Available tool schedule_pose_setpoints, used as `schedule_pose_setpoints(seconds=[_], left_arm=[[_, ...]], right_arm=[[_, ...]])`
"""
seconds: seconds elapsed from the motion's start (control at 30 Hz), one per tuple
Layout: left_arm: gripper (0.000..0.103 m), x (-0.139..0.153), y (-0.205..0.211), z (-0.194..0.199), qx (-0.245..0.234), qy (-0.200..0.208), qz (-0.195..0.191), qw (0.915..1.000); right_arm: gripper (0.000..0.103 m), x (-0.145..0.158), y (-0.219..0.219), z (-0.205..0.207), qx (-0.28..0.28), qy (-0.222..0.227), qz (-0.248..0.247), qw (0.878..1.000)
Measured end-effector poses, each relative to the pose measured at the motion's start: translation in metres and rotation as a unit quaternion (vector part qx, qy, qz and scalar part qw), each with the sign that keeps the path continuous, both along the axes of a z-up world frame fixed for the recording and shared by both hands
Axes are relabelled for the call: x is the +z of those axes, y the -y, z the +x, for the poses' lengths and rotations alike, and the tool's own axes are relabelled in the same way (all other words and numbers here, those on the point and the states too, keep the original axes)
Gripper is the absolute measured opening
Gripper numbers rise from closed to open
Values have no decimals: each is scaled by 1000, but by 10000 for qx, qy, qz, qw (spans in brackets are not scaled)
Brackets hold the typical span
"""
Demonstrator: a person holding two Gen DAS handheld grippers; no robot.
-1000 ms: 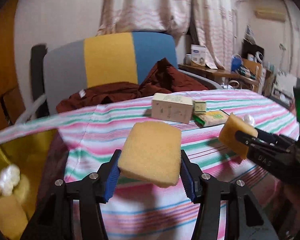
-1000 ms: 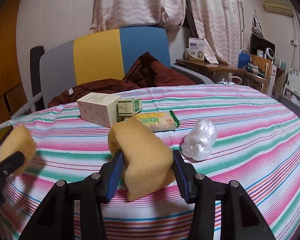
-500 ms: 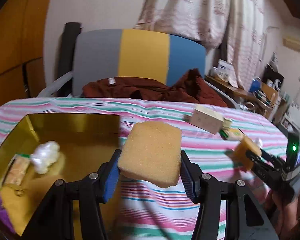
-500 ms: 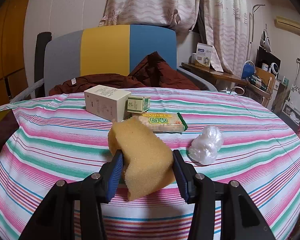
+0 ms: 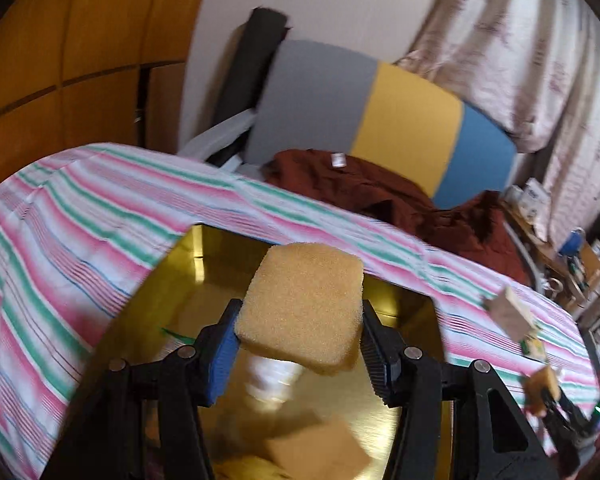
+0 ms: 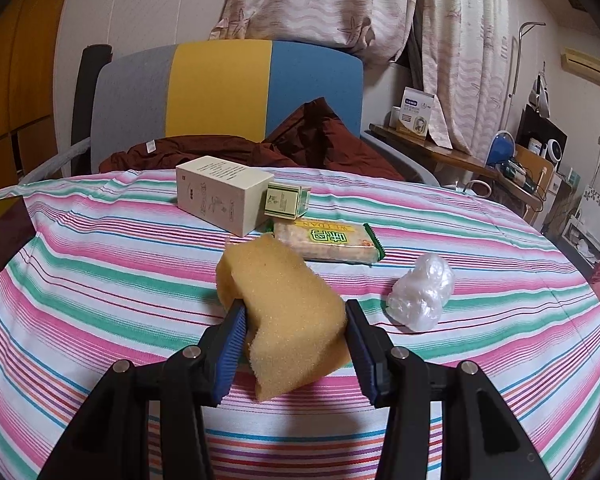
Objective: Organize objects
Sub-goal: 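Carry the sponge into the gold tray and release it with the left tool, then lower the sponge into the gold tray and open the right tool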
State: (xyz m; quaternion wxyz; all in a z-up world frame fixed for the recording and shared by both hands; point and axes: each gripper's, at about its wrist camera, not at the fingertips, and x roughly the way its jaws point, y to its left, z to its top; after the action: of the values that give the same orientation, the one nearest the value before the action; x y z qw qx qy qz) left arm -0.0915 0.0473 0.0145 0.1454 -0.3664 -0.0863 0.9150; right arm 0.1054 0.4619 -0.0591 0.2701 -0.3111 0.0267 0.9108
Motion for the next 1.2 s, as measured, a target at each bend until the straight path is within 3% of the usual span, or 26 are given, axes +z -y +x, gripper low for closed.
schedule_pose_setpoints(seconds=[0.17, 0.33, 0.47, 0.6, 0.73, 0.87, 1.03, 1.2], left_arm=[[56, -20, 21, -32, 247, 486, -112, 9985], [57, -31, 31, -55, 399, 708, -163, 9966], [76, -37, 35, -65, 509, 781, -213, 9954], [81, -40, 41, -62, 586, 805, -138, 9949], [84, -37, 50, -44, 772, 704, 120, 9945], [95, -27, 56, -13, 930, 367, 269, 9946], [97, -20, 57, 23, 901, 3, 262, 9956], [100, -20, 49, 51, 764, -258, 107, 9967]], right_arm=[[49, 0, 2, 0, 2, 26, 51, 10000], [49, 2, 6, 2, 35, -29, 138, 9999], [49, 6, 15, 6, 109, -162, 344, 9992], [49, 6, 25, 2, 263, -94, 540, 9981], [49, 6, 35, -3, 441, 6, 722, 9964], [49, 4, 49, -10, 727, 189, 933, 9928], [49, 3, 72, -18, 1186, 415, 1237, 9843], [49, 29, 97, -24, 1576, 10, 675, 9852]])
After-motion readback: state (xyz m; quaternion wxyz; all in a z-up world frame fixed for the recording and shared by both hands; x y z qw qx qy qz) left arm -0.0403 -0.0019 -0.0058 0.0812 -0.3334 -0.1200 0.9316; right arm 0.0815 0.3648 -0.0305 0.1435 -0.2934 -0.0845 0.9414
